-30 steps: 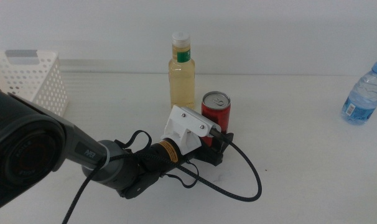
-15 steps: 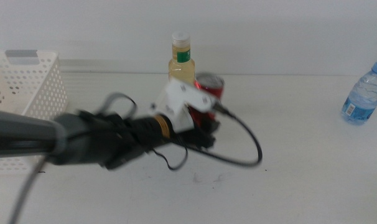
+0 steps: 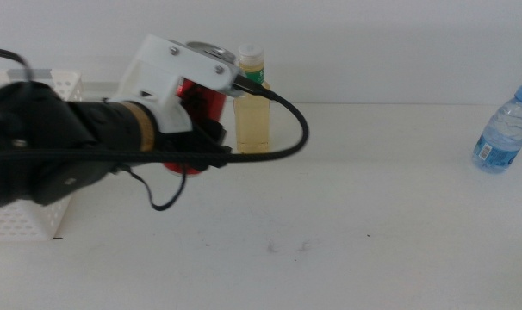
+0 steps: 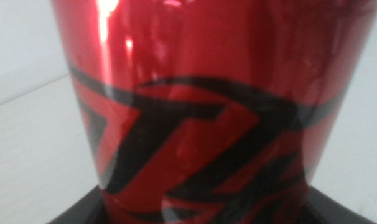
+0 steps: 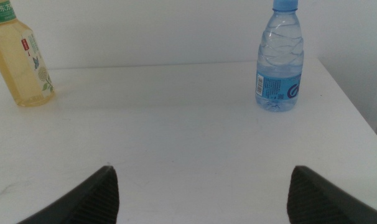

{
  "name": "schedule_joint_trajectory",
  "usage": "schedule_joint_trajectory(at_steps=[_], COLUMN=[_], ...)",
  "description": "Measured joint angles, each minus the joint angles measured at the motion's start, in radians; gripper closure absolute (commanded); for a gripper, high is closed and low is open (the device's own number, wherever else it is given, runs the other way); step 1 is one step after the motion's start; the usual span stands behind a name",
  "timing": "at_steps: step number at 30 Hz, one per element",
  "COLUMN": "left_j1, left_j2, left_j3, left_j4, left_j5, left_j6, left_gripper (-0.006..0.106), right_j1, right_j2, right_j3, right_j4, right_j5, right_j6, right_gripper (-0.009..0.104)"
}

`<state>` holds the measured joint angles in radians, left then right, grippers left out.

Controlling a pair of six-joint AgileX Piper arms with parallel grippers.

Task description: Use arms to grab the bottles and put them into the dustbin to the left of the table.

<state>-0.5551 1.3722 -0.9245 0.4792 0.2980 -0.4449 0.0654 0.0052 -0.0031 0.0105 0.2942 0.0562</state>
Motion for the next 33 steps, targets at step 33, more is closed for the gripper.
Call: schedule_joint_trajectory(at_steps=[33], left_j1=[0.818], left_j2=[0.455], left_j3=[-0.518], left_j4=[-0.597], left_j5=[0.612], left_j6=[0.882], left_gripper=[0.081], right_j1=[0.0], right_j2=[0.0], right_j3=[0.0], right_j4=[0.0], right_j5=[0.0], right_j6=[0.0], right_gripper=[0.006])
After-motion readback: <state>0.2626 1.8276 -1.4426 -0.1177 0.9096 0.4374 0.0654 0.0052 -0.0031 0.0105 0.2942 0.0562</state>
